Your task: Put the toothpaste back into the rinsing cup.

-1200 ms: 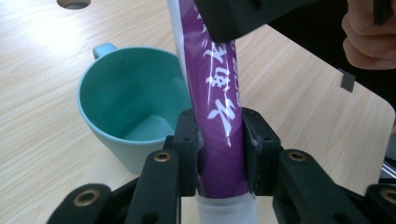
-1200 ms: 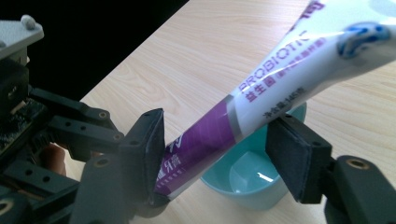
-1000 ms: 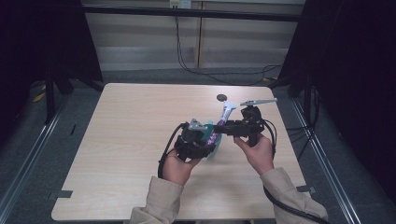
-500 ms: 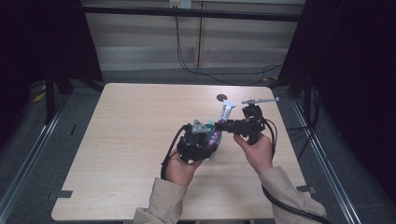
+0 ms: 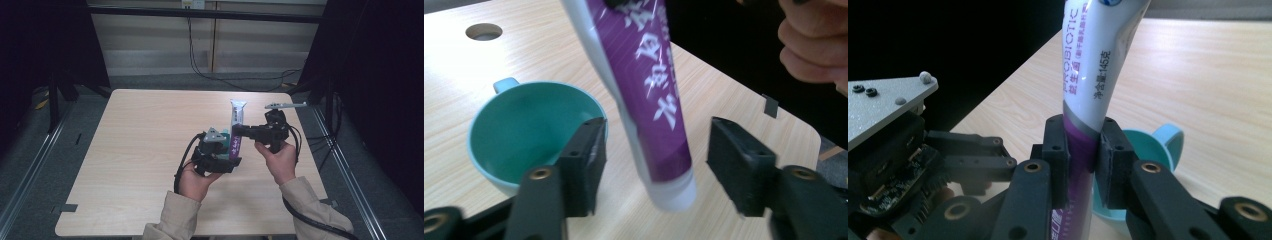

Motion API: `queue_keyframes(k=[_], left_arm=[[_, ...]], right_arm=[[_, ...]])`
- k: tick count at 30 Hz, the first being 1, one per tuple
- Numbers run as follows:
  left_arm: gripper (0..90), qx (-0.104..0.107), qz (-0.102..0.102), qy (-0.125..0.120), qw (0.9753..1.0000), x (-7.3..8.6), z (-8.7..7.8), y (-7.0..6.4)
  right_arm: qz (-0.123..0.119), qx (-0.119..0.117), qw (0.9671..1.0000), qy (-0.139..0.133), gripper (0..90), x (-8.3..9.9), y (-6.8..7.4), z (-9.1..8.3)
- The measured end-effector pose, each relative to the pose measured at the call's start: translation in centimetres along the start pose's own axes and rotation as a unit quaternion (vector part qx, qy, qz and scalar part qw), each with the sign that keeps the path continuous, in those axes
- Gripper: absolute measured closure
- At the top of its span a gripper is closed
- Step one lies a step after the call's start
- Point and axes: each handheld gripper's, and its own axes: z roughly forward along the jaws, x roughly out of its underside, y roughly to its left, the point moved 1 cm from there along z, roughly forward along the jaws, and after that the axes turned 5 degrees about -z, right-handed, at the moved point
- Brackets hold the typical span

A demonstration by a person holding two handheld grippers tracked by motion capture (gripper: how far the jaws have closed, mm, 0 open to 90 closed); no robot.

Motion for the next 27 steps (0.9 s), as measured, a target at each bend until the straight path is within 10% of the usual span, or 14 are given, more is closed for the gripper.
queue_keyframes(k=[12, 27], left_arm=[[27.2, 0.034, -0.019, -0.013, 0.9992, 1.5, -2.6, 1.5], [23.1, 0.002, -0.021, 0.022, 0.9995, 4.7, -3.4, 4.3]], right_arm=[[-0.054, 0.015, 0.9981, -0.026, 77.4, -0.4, 0.4, -1.2], [-0.072, 0.035, 0.9959, -0.042, 77.4, -1.1, 0.0, -1.9]])
